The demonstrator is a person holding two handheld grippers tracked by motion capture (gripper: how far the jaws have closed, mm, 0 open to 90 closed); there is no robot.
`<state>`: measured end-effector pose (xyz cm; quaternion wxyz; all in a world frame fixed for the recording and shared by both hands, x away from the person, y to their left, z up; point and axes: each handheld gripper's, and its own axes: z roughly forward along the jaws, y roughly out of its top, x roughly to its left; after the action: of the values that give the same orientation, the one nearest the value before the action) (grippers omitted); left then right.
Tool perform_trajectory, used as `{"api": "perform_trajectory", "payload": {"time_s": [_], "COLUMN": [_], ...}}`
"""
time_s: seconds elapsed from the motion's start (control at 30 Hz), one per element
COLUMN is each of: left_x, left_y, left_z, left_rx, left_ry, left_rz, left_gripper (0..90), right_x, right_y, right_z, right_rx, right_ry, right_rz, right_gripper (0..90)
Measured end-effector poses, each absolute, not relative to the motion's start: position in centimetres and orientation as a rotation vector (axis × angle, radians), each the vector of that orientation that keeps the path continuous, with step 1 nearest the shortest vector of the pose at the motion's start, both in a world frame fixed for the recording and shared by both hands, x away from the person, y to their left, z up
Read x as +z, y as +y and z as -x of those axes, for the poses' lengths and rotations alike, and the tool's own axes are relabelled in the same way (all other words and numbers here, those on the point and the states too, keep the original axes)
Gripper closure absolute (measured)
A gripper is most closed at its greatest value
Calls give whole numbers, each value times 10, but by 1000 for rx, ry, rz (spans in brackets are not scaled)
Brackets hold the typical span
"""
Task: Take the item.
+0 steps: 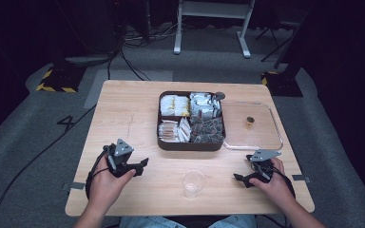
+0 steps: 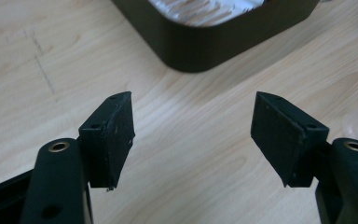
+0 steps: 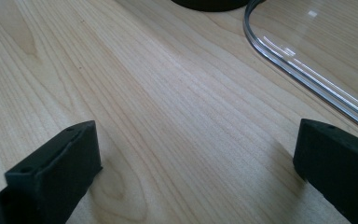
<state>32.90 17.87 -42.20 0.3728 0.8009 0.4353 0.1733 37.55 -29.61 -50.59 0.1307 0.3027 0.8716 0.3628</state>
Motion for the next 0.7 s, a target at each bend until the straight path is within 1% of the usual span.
{"api": "perform_trajectory", "payload": {"time_s": [0.17,0.4,0.7], "left_x": [-411,-396,-380], "left_y": [164,142,115], "left_z": [-341,-358,-391], "left_rx": [439,490,479], "left_ry": [1080,1086,1052], "left_rz": [-2041,-2010,-2029], "left_gripper": [307,302,305], "right_x": [-506,-506,-506], "right_y": [-296,-296,-296], "right_z": [-376,-375,-376], "right_rx": [1054,1054,1054], "right_ry": [2531,2531,2531], "right_rz": [-879,-880,-879], "right_gripper": [5,5,5]}}
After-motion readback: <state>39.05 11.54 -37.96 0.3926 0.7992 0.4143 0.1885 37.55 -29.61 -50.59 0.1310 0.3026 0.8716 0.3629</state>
